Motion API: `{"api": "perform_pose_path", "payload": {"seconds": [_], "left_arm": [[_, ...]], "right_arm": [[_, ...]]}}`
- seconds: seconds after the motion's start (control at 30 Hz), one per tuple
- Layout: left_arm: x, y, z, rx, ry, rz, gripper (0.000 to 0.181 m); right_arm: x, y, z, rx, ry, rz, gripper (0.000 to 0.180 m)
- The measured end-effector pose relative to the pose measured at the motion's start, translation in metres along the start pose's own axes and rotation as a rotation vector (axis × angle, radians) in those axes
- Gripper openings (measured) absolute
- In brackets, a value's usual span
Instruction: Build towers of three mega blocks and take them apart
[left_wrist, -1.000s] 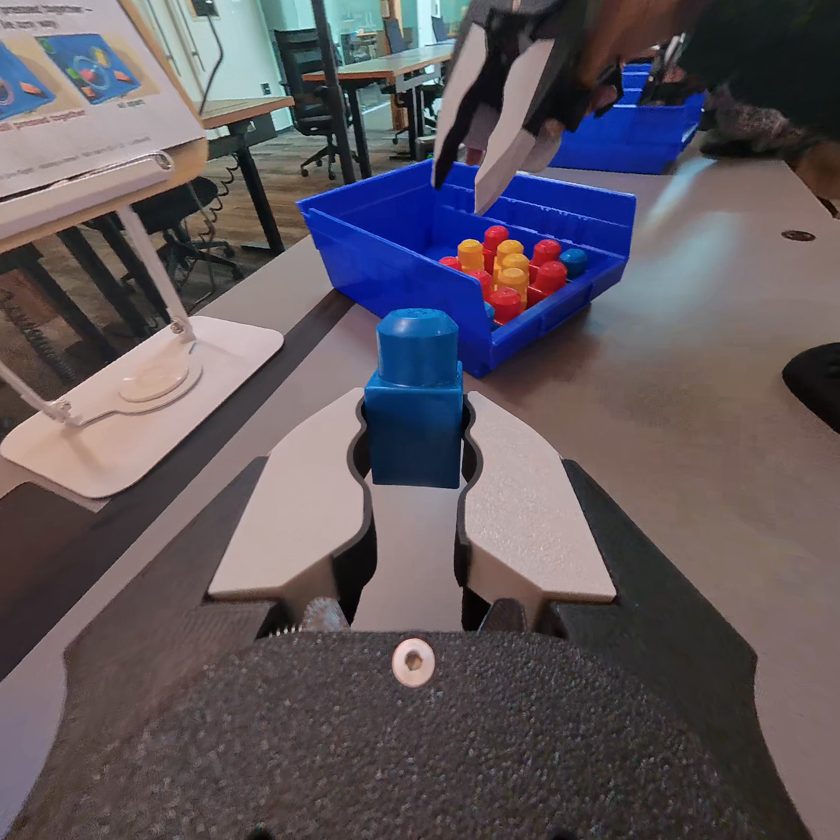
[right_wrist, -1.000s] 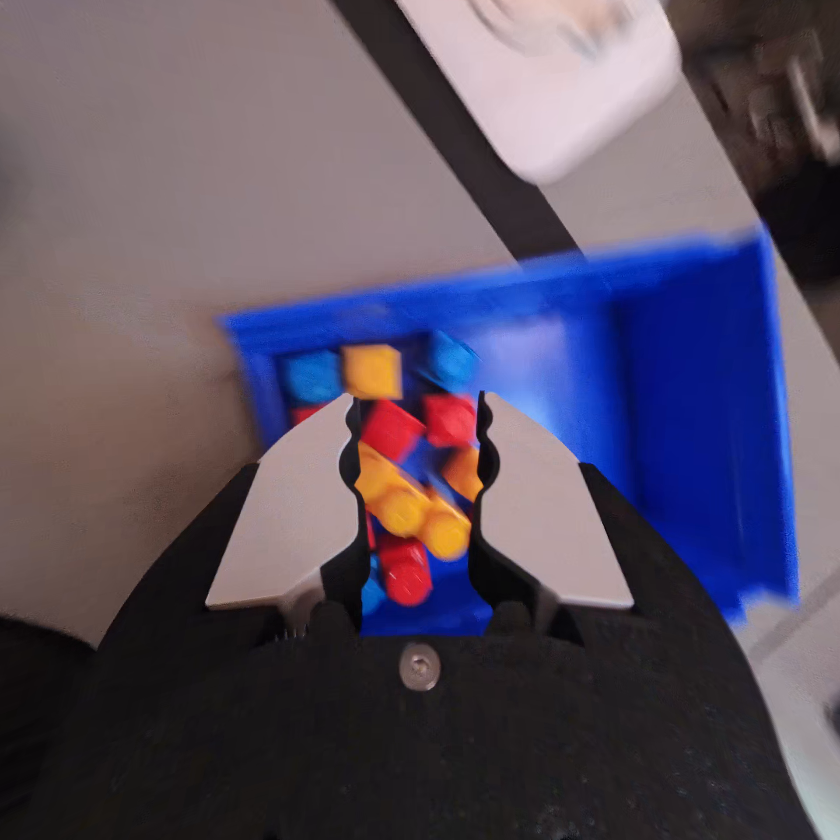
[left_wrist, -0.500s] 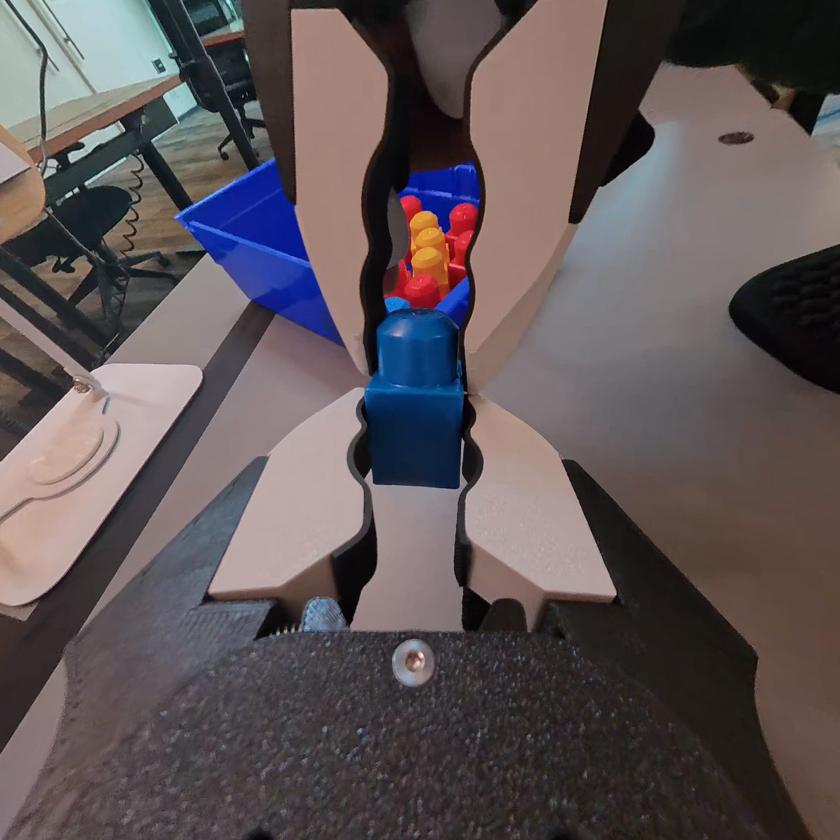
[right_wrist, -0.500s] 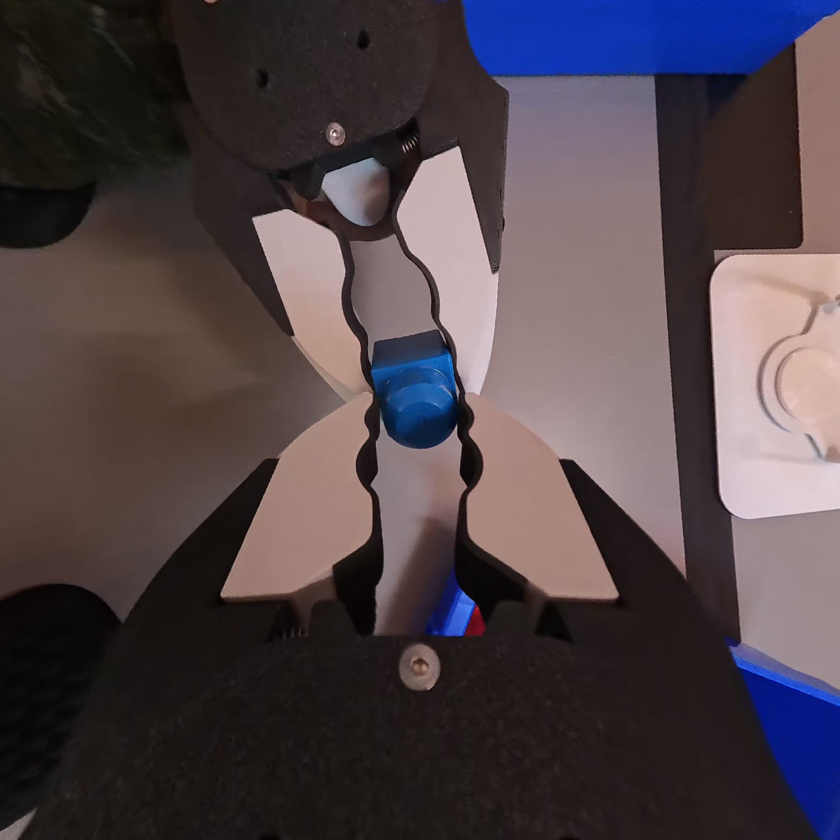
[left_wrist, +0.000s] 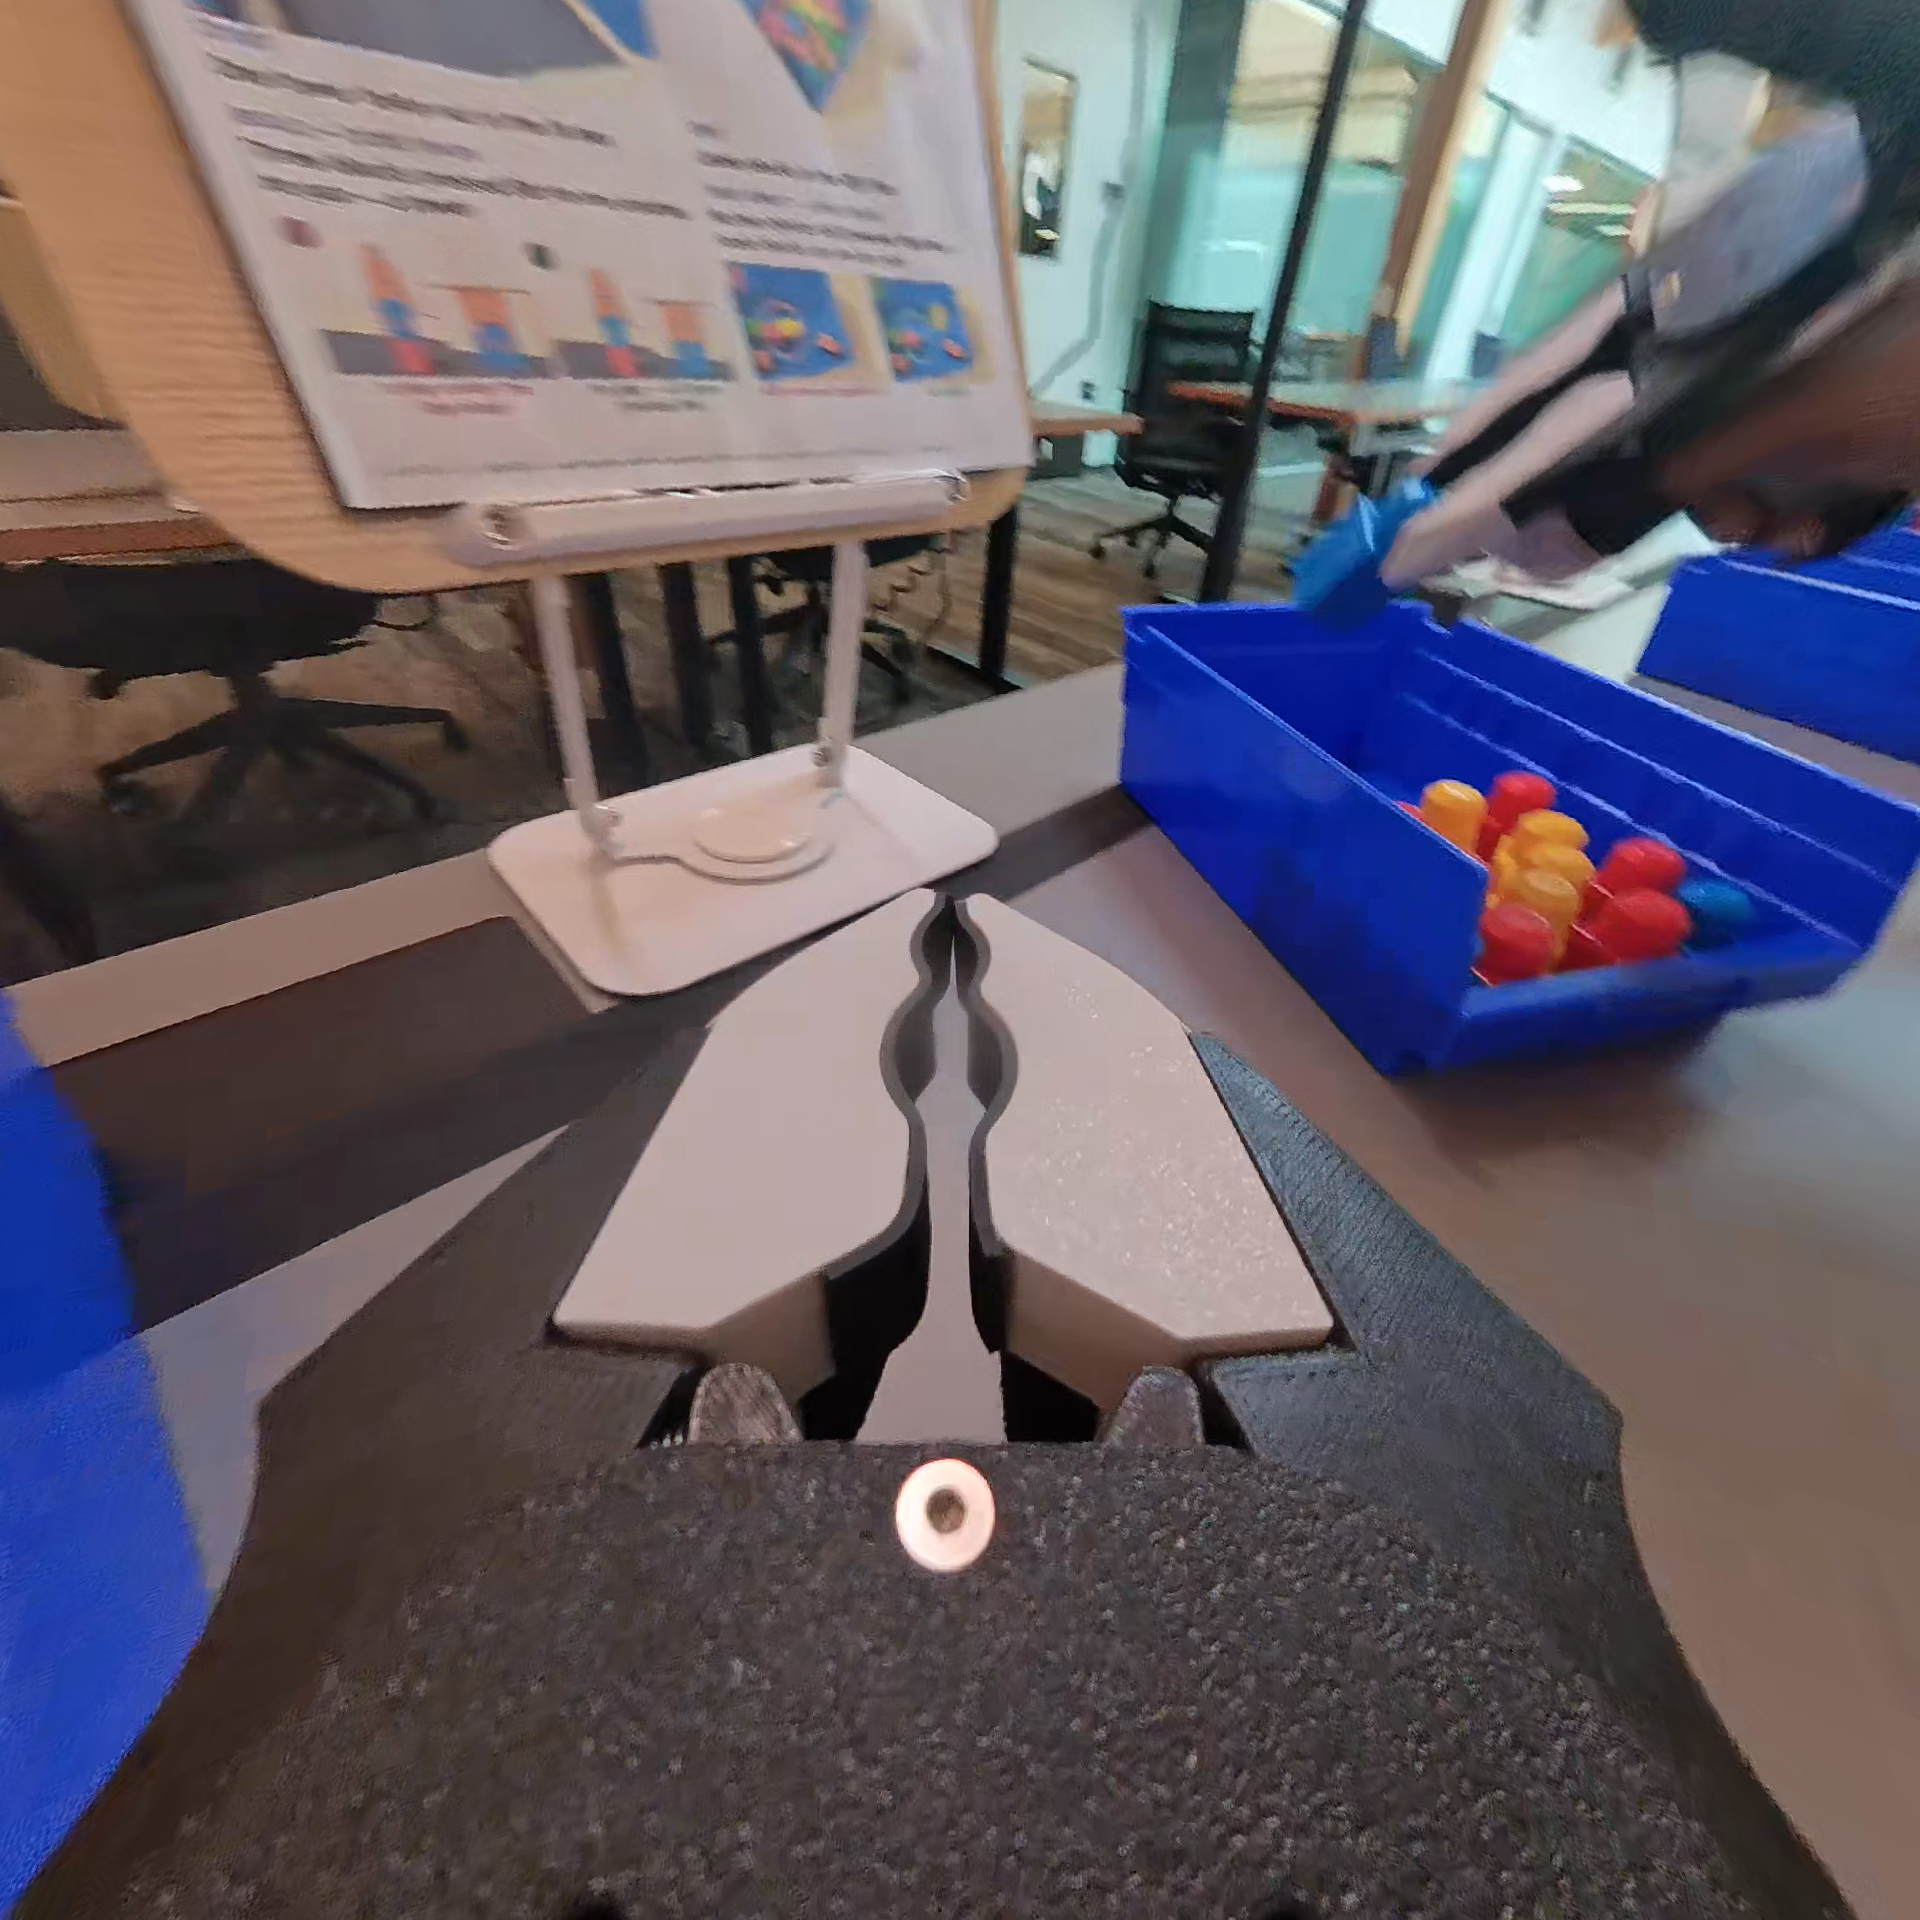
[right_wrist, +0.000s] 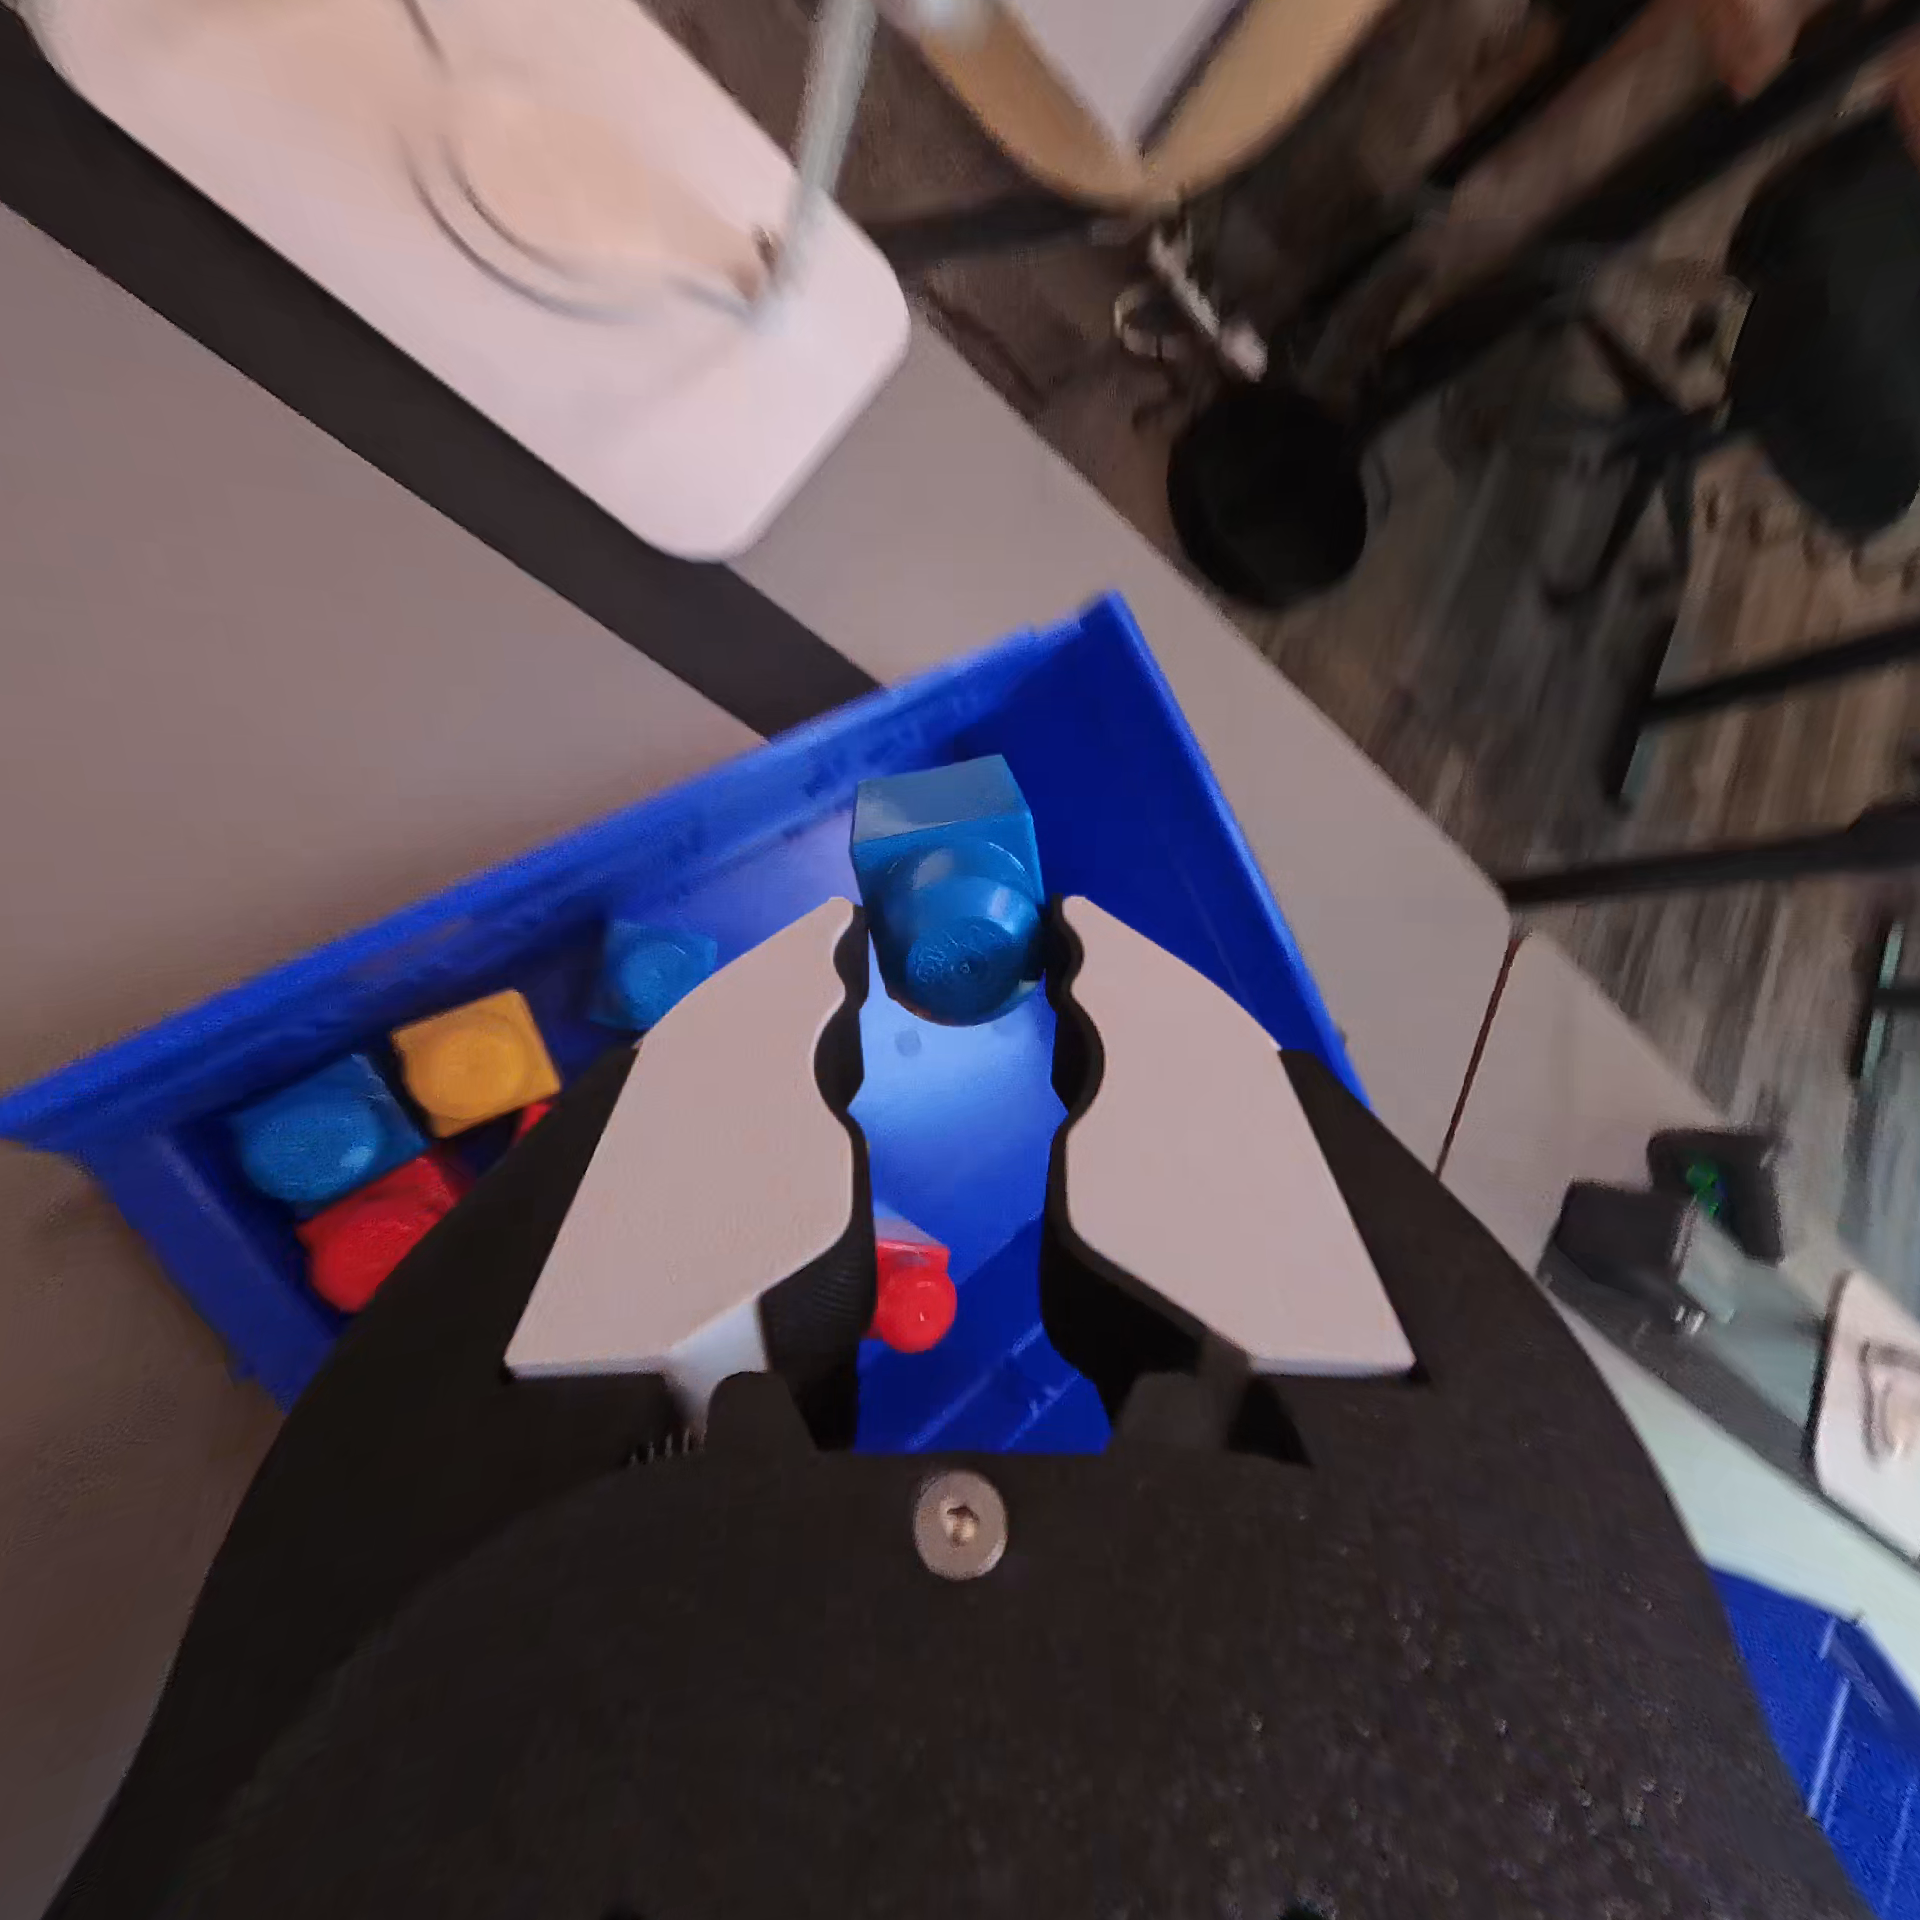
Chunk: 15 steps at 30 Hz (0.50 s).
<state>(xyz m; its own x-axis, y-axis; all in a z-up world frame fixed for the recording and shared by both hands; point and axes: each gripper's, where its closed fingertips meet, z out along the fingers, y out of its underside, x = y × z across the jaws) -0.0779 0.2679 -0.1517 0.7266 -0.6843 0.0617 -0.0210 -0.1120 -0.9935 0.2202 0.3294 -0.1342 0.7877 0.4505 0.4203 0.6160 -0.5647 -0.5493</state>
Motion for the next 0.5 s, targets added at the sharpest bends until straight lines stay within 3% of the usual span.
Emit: {"api": "perform_pose_path", "payload": {"seconds": [0.2, 0.5], "left_arm": [[-0.029, -0.015, -0.016, 0.077, -0.12, 0.007, 0.0], [-0.041, -0.029, -0.035, 0.052, -0.129, 0.06, 0.0]], "right_arm": [[-0.017, 0.061, 0.057, -0.234, -0.15, 0.053, 0.033], [-0.063, 0.087, 0.085, -0.506, -0.385, 0.094, 0.036]]}}
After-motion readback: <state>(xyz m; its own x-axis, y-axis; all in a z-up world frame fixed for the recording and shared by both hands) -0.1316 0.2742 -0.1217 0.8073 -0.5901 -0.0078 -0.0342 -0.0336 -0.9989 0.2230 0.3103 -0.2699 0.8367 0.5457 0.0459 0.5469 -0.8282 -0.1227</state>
